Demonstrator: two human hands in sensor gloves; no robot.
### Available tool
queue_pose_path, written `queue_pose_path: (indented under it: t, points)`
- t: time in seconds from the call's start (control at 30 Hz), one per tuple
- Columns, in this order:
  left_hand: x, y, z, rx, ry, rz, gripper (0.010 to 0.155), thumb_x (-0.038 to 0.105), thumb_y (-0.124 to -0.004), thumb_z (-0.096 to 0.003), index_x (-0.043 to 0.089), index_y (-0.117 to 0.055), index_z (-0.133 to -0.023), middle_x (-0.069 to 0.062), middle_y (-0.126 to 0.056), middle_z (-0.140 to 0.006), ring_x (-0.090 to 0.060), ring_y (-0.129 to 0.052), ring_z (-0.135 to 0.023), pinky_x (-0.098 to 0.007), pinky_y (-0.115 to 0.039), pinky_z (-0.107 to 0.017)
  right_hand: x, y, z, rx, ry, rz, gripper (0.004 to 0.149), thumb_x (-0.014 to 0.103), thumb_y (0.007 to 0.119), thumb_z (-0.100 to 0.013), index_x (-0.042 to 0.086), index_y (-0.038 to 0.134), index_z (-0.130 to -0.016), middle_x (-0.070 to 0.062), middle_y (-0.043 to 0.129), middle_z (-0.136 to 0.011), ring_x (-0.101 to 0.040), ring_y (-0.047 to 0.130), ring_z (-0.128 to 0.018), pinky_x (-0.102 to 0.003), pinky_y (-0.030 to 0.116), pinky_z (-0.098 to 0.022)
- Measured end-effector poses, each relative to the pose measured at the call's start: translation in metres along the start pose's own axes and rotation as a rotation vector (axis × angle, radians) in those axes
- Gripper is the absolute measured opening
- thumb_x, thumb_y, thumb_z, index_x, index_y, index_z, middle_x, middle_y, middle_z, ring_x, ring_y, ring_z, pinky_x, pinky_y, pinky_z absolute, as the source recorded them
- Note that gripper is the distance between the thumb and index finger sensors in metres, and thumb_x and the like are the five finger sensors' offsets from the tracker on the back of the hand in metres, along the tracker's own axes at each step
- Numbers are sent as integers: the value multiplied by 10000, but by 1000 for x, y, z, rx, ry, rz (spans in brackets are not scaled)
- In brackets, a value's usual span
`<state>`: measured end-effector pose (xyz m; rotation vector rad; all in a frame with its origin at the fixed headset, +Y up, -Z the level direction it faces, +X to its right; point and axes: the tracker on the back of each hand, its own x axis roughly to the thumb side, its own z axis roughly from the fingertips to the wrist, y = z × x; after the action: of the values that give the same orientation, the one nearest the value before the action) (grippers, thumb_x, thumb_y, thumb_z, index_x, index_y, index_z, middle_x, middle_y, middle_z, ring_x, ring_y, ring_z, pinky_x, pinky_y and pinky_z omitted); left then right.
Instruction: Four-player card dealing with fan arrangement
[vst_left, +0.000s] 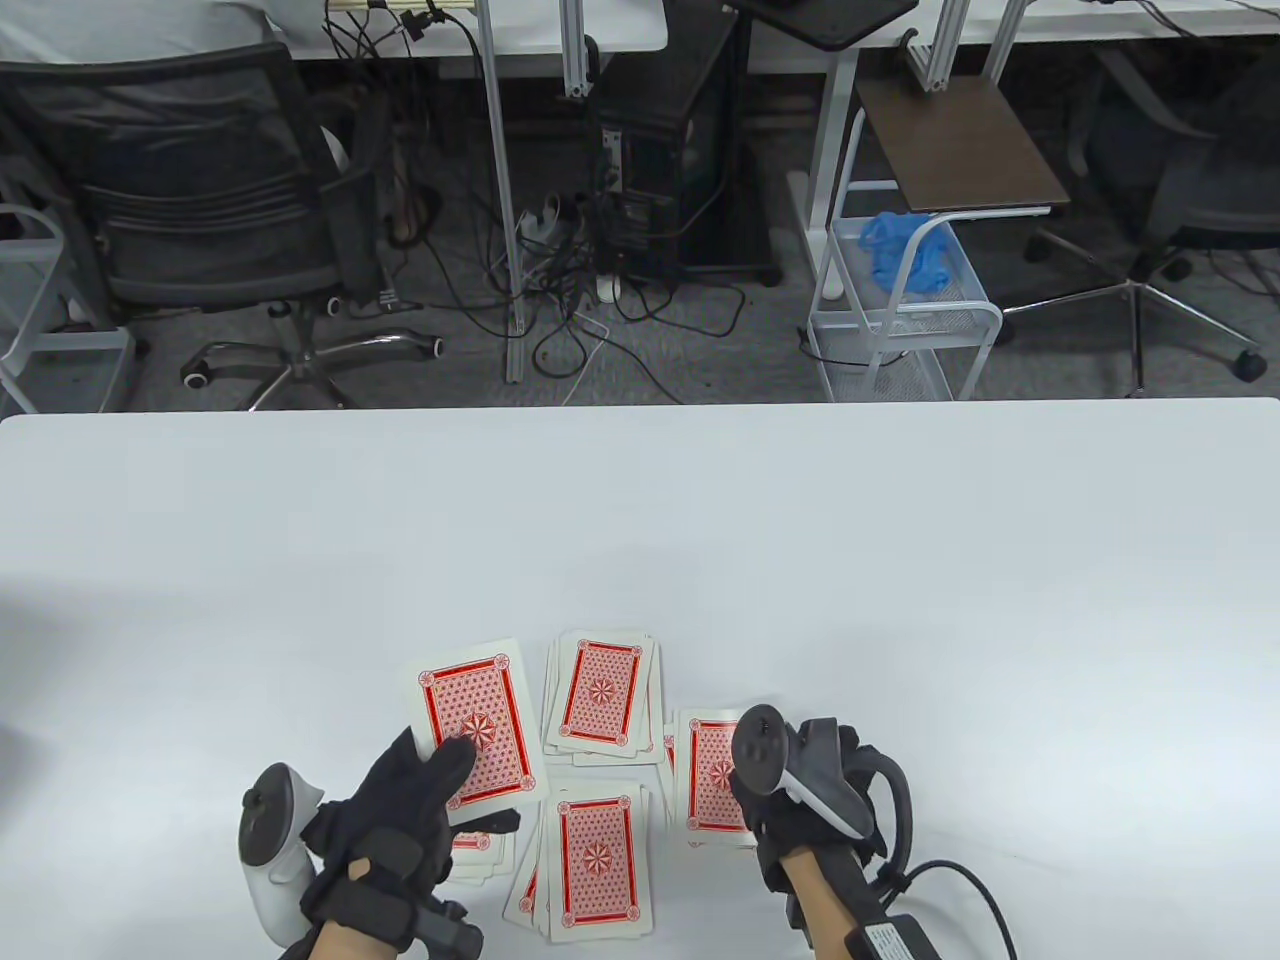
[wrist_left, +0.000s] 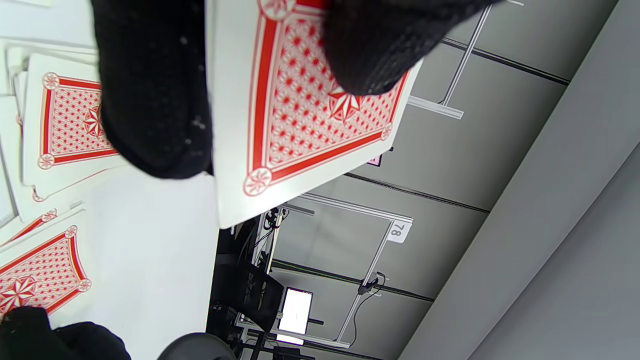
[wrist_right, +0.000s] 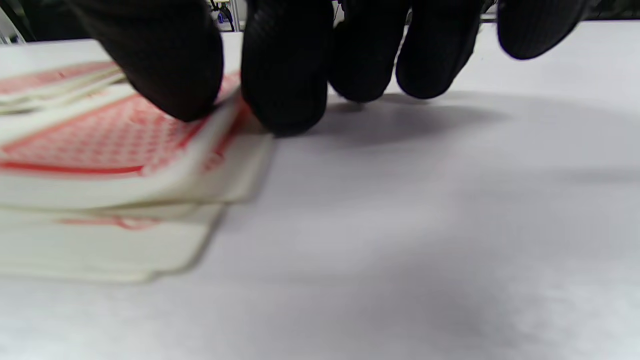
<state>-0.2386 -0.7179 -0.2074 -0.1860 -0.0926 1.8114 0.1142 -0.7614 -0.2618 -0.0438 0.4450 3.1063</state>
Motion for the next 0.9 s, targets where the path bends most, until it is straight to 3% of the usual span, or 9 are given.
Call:
queue_pose_path:
  t: [0.07, 0.13, 0.2, 0.27, 0.33, 0.4, 0.6, 0.73, 0.9]
  points:
    - [0, 0, 0, 0, 0, 0, 478, 348, -797, -549, 170, -772, -992, -43, -1013, -904, -326, -1123, -685, -415, -1007, -401, 5, -7, 4, -33, 10, 75, 491, 495, 814, -557, 44, 861, -748, -274, 701, -969, -610, 607, -922, -826, 449, -631]
    - [0, 0, 0, 0, 0, -7, 477, 351, -801, -547, 173, -776, -988, -40, -1018, -899, -319, -1127, -683, -409, -1011, -398, 12, -21, 13, -149, -53, 94, 490, 485, 777, -576, 82, 823, -851, -256, 694, -987, -592, 629, -921, -809, 479, -632]
    - [-1, -1, -1, -3, 4, -22, 475, 353, -807, -544, 177, -781, -985, -34, -1023, -894, -311, -1133, -677, -403, -1015, -391, 19, -39, 27, -351, -141, -99, 450, 410, 713, -600, 87, 835, -888, -247, 760, -961, -572, 723, -876, -780, 559, -613]
    - [-3, -4, -1, -15, 14, -41, 474, 355, -812, -542, 179, -786, -981, -31, -1025, -891, -306, -1137, -669, -397, -1018, -384, 29, -56, 43, -483, -309, -465, 465, 375, 638, -613, 71, 838, -902, -224, 868, -888, -521, 878, -762, -733, 677, -564]
    - [-5, -9, -1, -27, 21, -51, 474, 359, -818, -539, 186, -788, -979, -25, -1033, -881, -297, -1144, -662, -389, -1023, -377, 39, -61, 53, -461, -402, -716, 528, 391, 585, -616, 33, 808, -934, -205, 928, -824, -473, 975, -640, -697, 759, -497]
    - [-7, -14, -1, -33, 27, -51, 472, 361, -824, -536, 186, -794, -974, -20, -1035, -877, -294, -1149, -652, -385, -1026, -370, 51, -62, 60, -434, -474, -840, 581, 422, 562, -615, 13, 786, -962, -203, 939, -810, -434, 1015, -566, -670, 802, -452]
    - [-12, -29, 0, -54, 43, -62, 466, 373, -883, -509, 211, -826, -942, 11, -1068, -833, -268, -1168, -620, -368, -1038, -345, 73, -63, 70, -479, -553, -790, 677, 606, 761, -535, 77, 718, -955, -72, 888, -749, -311, 1004, -548, -595, 854, -437]
    - [-13, -32, 0, -70, 44, -63, 471, 392, -870, -527, 196, -816, -952, -10, -1053, -851, -293, -1157, -631, -375, -1032, -354, 73, -67, 71, -517, -580, -814, 467, 484, 843, -521, 149, 765, -837, 20, 893, -607, -231, 1003, -496, -557, 866, -442]
    - [-16, -33, -2, -112, 55, -9, 481, 391, -798, -560, 169, -781, -986, -50, -1020, -892, -336, -1129, -663, -403, -1013, -379, 67, -62, 65, -437, -617, -943, 405, 402, 797, -557, 125, 800, -853, -12, 941, -648, -273, 1015, -545, -584, 847, -468]
